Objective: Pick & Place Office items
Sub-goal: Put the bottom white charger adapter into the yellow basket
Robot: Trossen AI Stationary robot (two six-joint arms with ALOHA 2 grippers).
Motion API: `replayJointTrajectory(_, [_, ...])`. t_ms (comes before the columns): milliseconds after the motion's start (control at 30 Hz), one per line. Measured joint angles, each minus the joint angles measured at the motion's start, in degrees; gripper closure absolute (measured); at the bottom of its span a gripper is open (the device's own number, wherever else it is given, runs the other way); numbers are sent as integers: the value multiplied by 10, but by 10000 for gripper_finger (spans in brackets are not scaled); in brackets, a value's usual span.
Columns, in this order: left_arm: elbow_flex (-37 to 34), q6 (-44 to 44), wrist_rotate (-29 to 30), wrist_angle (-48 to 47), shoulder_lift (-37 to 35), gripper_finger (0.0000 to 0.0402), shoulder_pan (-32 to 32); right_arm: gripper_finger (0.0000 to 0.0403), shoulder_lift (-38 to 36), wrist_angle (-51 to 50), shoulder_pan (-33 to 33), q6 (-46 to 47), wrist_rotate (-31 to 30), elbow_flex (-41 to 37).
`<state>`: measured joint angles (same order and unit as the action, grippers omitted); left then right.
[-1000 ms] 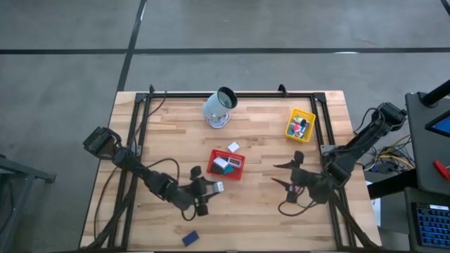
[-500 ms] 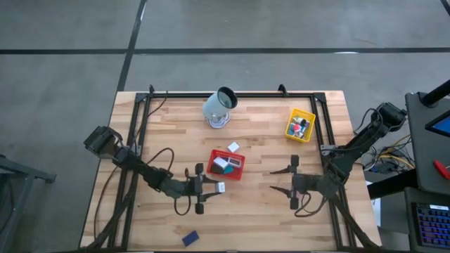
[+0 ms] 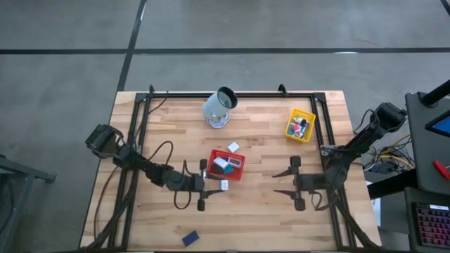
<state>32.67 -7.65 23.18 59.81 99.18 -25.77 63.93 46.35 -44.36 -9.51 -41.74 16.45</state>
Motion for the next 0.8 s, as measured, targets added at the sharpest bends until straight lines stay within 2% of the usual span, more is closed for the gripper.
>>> replayJointTrajectory(167, [0,-10,-9,10,0,247,3,179,0,62,0,-15,3,-34])
replayJointTrajectory(567, [0,-16,-16,22,0,247,8,179,-1,34,0,-12,3,-11])
replayJointTrajectory(800, [4,-15,-48,25,1,247,28,179,-1,31,0,-7,1,-11])
